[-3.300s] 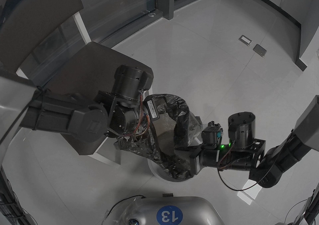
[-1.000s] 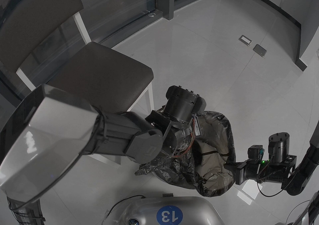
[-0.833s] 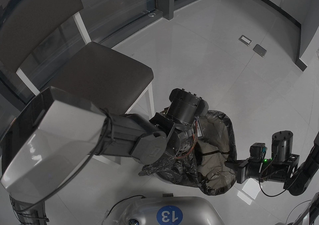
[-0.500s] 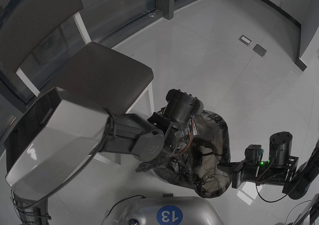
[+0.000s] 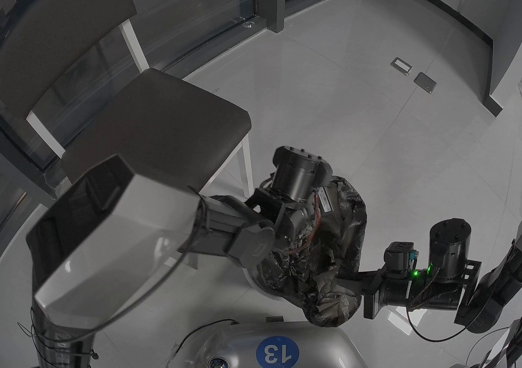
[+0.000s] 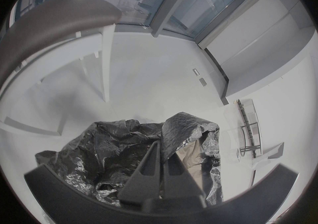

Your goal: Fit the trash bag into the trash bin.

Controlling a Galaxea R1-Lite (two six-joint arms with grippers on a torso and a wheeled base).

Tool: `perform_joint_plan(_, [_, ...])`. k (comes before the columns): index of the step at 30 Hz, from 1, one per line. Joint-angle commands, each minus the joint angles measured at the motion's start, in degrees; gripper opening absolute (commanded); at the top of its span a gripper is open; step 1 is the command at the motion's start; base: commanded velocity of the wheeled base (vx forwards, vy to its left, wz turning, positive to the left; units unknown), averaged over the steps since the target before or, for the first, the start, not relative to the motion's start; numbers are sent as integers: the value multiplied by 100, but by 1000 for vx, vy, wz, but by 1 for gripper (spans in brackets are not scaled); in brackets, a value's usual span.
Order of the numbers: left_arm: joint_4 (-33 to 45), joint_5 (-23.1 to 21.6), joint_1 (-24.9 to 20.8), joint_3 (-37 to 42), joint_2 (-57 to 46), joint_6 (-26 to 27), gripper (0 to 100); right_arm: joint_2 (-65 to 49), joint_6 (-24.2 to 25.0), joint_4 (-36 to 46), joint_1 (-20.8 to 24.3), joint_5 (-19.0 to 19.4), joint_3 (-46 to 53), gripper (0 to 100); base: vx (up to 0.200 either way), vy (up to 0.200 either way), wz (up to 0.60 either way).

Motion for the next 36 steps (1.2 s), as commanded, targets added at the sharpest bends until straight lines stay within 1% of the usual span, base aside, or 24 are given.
perform_joint_plan(1, [-26, -54, -308, -275, 539, -81, 0, 4, -2, -5, 49, 1, -7, 0, 0, 0, 0])
perform_joint_plan(6, [44, -63, -484, -723, 821, -284, 0, -22, -2, -5, 40, 1, -7, 0, 0, 0, 0])
perform_joint_plan(10, [44, -63, -501, -758, 900, -284, 0, -22, -11, -5, 49, 1, -16, 0, 0, 0, 0])
perform_joint_plan(14, [53, -37, -396, -697, 882, -319, 0, -22, -2, -5, 40, 1, -7, 0, 0, 0, 0])
perform_joint_plan(19, [53, 16, -79, -477, 777, -301, 0, -40, -2, -13, 40, 1, -7, 0, 0, 0, 0])
perform_joint_plan(22, [53, 25, -9, -336, 715, -292, 0, -40, -11, -31, 49, 1, -7, 0, 0, 0, 0])
perform_joint_plan(23, [44, 51, 88, -73, 601, -275, 0, -40, -11, -57, 40, 1, -7, 0, 0, 0, 0])
perform_joint_plan(25, [36, 51, 123, 68, 548, -257, 0, -49, -20, -75, 49, 1, -7, 0, 0, 0, 0])
perform_joint_plan(26, [18, 51, 176, 270, 425, -240, 0, -58, -20, -92, 40, 1, -7, 0, 0, 0, 0])
perform_joint_plan(29, [18, 51, 202, 543, 302, -64, 0, -66, -20, -136, 40, 1, 2, 0, 0, 0, 0])
perform_joint_plan(33, [36, 60, 237, 841, 100, 393, 0, -137, -20, -224, 40, 1, 46, 0, 0, 0, 0])
perform_joint_plan(35, [53, 60, 237, 868, 65, 490, 0, -163, -20, -216, 40, 1, 46, 0, 0, 0, 0])
perform_joint_plan(36, [124, 60, 228, 920, -41, 674, 0, -181, -11, -224, 40, 1, 37, 0, 0, 0, 0])
